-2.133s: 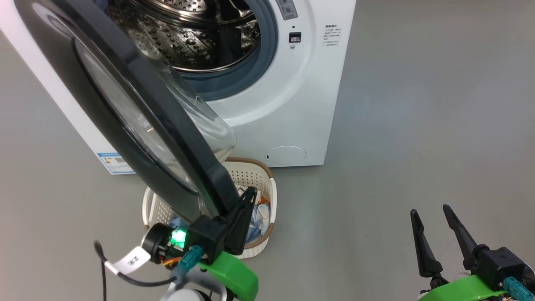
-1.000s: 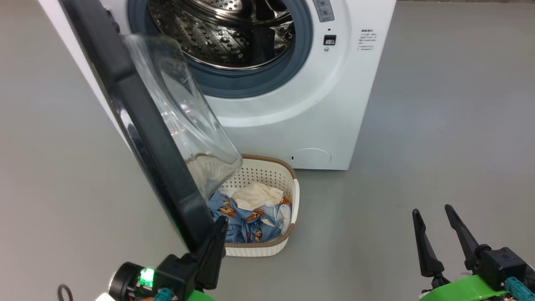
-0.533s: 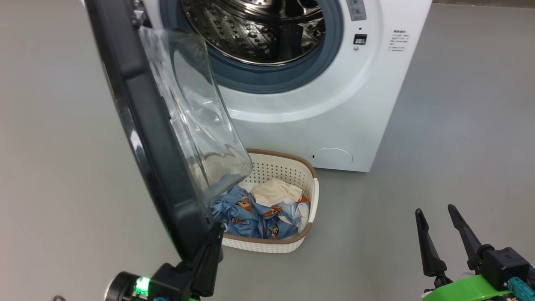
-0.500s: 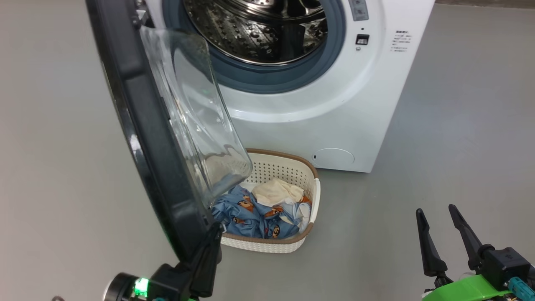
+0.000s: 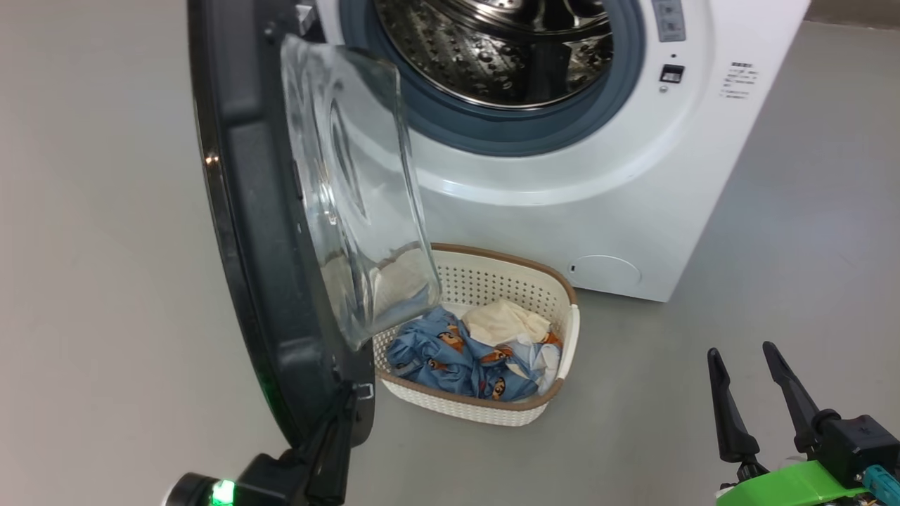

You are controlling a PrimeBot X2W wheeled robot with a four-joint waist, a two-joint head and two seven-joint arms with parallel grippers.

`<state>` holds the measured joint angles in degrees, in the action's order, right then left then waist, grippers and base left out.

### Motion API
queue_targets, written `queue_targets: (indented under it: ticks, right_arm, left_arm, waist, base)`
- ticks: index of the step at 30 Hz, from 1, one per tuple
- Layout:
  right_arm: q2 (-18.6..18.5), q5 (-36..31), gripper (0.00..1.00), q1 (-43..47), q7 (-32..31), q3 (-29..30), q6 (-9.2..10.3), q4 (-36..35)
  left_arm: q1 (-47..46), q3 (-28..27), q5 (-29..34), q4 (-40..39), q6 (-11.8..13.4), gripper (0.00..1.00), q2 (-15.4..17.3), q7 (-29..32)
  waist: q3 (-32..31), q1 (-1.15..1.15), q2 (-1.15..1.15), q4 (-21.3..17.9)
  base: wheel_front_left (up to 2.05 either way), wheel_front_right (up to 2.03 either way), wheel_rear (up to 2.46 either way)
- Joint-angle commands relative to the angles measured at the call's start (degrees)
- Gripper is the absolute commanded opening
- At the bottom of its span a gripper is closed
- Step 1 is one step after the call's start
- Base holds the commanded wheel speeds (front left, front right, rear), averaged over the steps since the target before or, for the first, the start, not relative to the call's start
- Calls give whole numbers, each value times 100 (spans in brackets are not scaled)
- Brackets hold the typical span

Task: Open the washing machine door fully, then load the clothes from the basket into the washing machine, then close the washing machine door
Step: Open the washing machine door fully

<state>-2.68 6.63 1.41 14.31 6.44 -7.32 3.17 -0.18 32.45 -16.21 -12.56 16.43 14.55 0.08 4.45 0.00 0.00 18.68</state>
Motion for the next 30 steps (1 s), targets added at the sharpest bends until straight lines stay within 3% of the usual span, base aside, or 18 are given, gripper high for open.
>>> queue_targets:
  ticks: [1, 13, 21, 30]
  right_arm:
    - [-24, -46, 100, -85, 69, -99, -17, -187]
    - [-94, -54, 100, -158, 69, -187, -17, -178]
    - [-179, -47, 100, -213, 69, -170, -17, -218]
    - [-284, -73, 100, -321, 69, -177, -17, -371]
  left_arm:
    - [-111, -379, 48, -123, 152, 0, 135, -103]
    - [-220, -1026, -128, 197, 381, 0, 305, -447]
    - [-325, -1709, -380, 580, 563, 0, 483, -738]
    - [-599, -2426, -763, 1226, 545, 0, 638, -1177]
  waist:
    - [32, 0, 0, 192]
    - [153, 0, 0, 381]
    - [316, 0, 0, 203]
    - [687, 0, 0, -31]
  base:
    - [0, 0, 0]
    - [0, 0, 0]
    - [0, 0, 0]
    - [0, 0, 0]
